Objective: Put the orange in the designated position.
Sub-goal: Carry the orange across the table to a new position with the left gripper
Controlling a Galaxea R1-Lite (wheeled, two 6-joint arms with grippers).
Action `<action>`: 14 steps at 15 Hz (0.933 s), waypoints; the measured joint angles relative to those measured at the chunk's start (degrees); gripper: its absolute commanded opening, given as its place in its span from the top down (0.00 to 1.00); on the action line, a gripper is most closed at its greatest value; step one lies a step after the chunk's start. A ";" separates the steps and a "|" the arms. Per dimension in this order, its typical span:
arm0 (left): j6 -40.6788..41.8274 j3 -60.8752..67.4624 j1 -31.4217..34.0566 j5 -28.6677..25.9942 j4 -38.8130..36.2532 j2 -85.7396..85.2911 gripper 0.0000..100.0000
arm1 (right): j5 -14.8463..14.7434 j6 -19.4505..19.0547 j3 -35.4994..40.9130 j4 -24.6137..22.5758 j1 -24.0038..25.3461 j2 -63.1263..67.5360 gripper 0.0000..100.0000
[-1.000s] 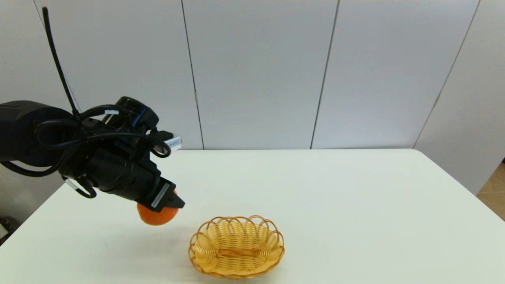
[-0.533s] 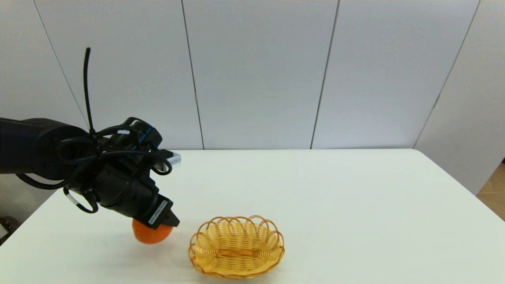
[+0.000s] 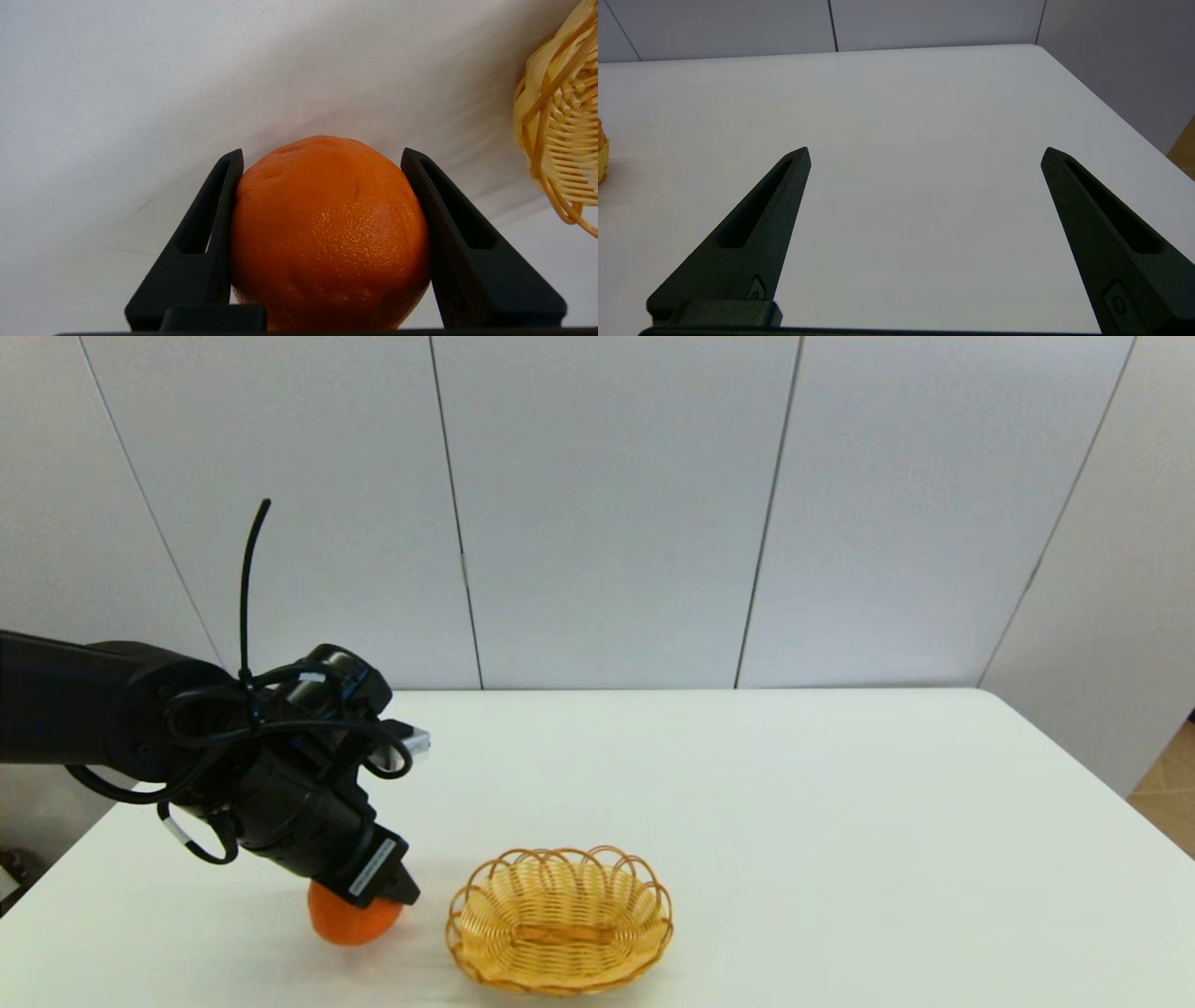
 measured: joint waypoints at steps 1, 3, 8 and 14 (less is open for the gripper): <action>0.00 0.04 -0.02 -0.05 0.13 -0.02 1.00 | 0.00 -0.02 0.00 0.02 0.00 0.00 0.00; 0.05 0.39 -0.02 -0.62 0.26 -0.04 1.00 | 0.00 0.00 0.00 0.06 0.00 0.00 0.00; 0.05 0.78 -0.57 -1.76 0.11 -0.15 1.00 | 0.02 0.00 0.00 0.06 0.00 0.00 0.00; 0.02 0.45 -0.71 -3.96 -0.09 -0.52 1.00 | 0.00 0.00 0.00 0.05 0.00 0.00 0.00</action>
